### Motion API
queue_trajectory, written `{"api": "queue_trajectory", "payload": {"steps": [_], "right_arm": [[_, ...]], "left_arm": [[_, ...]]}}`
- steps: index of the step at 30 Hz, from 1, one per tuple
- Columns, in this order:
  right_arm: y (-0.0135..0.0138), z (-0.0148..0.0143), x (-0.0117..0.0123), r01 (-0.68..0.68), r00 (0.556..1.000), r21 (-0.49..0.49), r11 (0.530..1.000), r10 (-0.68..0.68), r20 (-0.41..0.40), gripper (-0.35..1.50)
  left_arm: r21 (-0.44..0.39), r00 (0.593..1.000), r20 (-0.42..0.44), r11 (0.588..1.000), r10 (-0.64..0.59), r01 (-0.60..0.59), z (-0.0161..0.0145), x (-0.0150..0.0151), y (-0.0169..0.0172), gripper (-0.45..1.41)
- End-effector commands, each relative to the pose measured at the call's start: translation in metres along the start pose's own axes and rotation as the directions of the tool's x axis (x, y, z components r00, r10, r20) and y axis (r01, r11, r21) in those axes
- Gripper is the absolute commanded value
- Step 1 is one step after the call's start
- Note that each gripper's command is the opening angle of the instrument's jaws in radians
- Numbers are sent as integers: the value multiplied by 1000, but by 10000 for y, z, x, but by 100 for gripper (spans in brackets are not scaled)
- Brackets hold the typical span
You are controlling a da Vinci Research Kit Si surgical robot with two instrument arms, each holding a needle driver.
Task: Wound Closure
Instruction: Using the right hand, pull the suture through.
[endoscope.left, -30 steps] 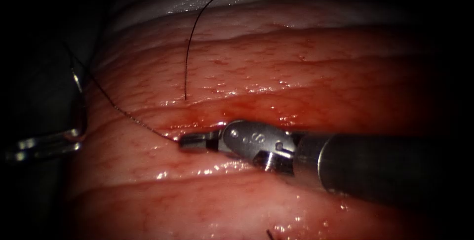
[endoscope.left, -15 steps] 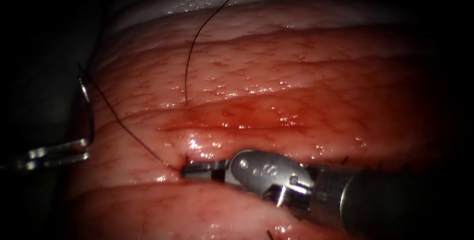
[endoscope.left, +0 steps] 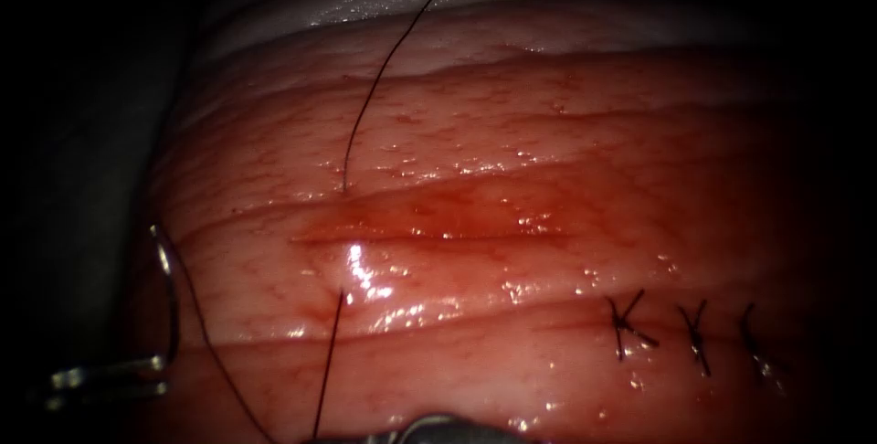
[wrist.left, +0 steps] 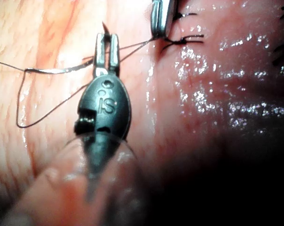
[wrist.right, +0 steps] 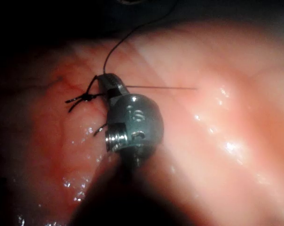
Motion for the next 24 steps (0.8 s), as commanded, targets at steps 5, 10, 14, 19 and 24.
{"api": "queue_trajectory", "payload": {"steps": [5,10,14,19,24], "right_arm": [[33,19,12,251,964,-43,967,-254,-79,98],[85,17,21,375,919,-118,919,-386,-78,106],[118,21,21,446,889,-213,869,-458,-9,101],[142,29,14,436,894,-244,866,-447,10,113],[159,46,0,446,890,-261,856,-456,26,115]], "left_arm": [[9,1000,19,1000,-24,24,-9,-3,-18,-45],[116,994,104,993,11,-23,-25,-20,-60,-45],[141,991,130,990,11,-30,-27,-40,-74,-45],[150,990,138,988,16,-36,-26,-51,-77,-45],[156,989,144,987,16,-39,-25,-48,-74,-45]]}}
